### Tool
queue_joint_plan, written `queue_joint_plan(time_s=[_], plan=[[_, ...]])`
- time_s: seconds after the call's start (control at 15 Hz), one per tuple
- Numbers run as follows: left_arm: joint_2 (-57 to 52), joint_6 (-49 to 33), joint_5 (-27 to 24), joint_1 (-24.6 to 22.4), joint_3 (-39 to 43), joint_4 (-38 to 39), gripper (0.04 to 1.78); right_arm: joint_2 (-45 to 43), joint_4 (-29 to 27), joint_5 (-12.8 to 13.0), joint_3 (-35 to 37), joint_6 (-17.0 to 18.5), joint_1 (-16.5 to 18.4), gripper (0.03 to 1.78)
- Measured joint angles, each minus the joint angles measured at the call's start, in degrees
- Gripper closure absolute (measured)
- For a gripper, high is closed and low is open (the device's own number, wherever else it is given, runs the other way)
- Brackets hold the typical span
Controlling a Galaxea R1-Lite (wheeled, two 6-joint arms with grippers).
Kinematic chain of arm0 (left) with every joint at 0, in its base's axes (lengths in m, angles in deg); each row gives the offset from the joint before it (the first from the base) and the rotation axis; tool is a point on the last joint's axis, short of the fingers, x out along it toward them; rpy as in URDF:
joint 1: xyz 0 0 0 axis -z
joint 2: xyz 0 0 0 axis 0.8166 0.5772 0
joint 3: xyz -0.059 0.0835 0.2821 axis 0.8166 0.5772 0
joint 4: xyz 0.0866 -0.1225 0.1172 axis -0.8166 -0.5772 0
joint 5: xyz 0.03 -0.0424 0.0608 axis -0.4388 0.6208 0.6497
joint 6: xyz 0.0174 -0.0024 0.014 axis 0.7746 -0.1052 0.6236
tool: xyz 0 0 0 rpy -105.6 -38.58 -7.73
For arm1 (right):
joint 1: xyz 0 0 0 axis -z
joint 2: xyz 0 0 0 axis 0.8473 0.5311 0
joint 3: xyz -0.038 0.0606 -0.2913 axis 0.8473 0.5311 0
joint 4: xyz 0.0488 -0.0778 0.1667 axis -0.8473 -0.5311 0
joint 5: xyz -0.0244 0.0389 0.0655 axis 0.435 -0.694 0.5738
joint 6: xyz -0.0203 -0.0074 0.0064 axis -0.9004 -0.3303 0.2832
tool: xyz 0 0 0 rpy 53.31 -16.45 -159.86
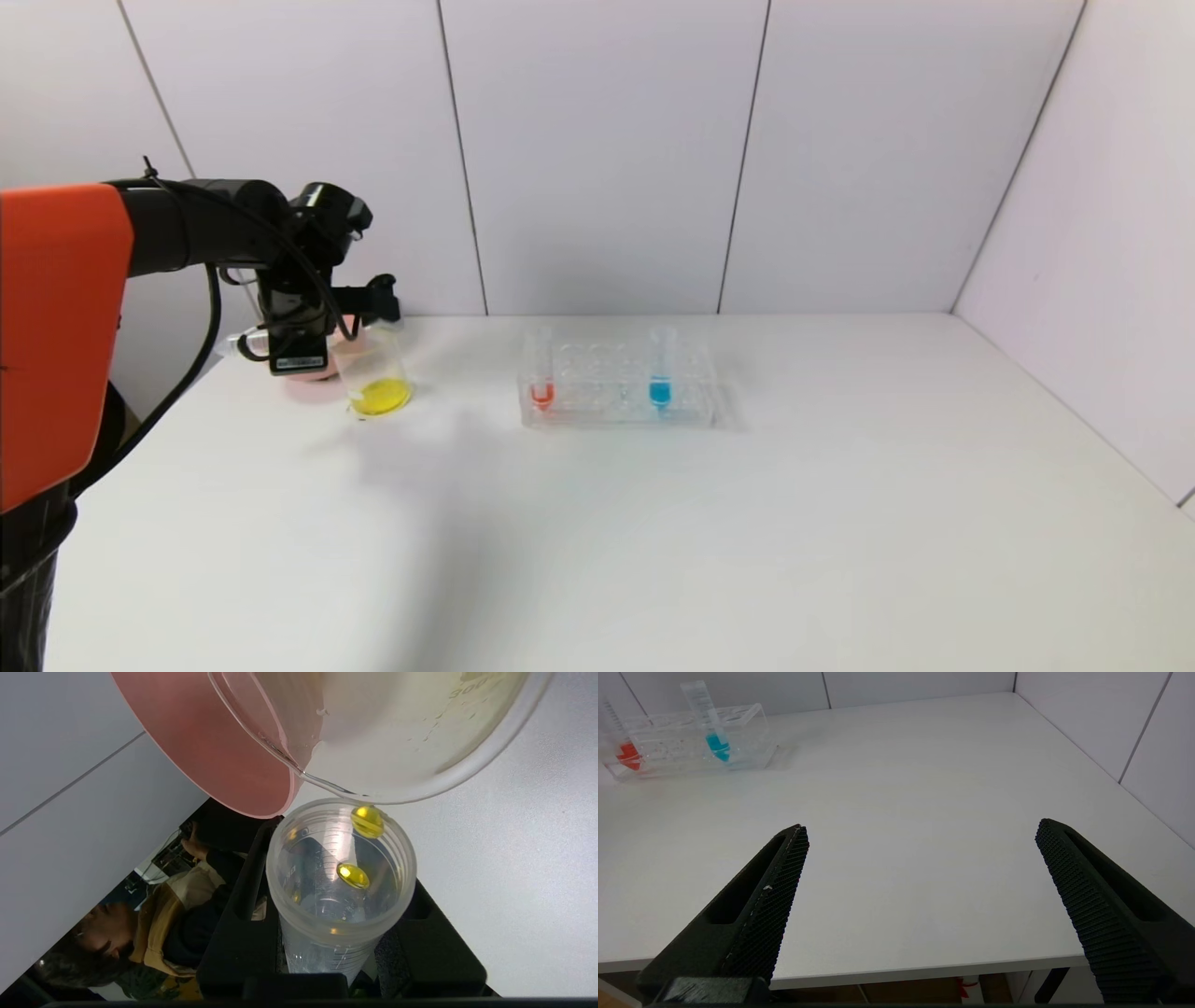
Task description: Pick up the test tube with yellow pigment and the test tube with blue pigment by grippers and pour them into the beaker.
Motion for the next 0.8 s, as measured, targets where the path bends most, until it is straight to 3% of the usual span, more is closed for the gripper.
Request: queue_joint_plan(time_s=[0.8], plan=[[0.0, 0.1, 1.4, 0.3, 0.1, -0.5, 1.28, 0.0, 0.0, 0.0, 0.0, 0.0, 0.0, 0.04]])
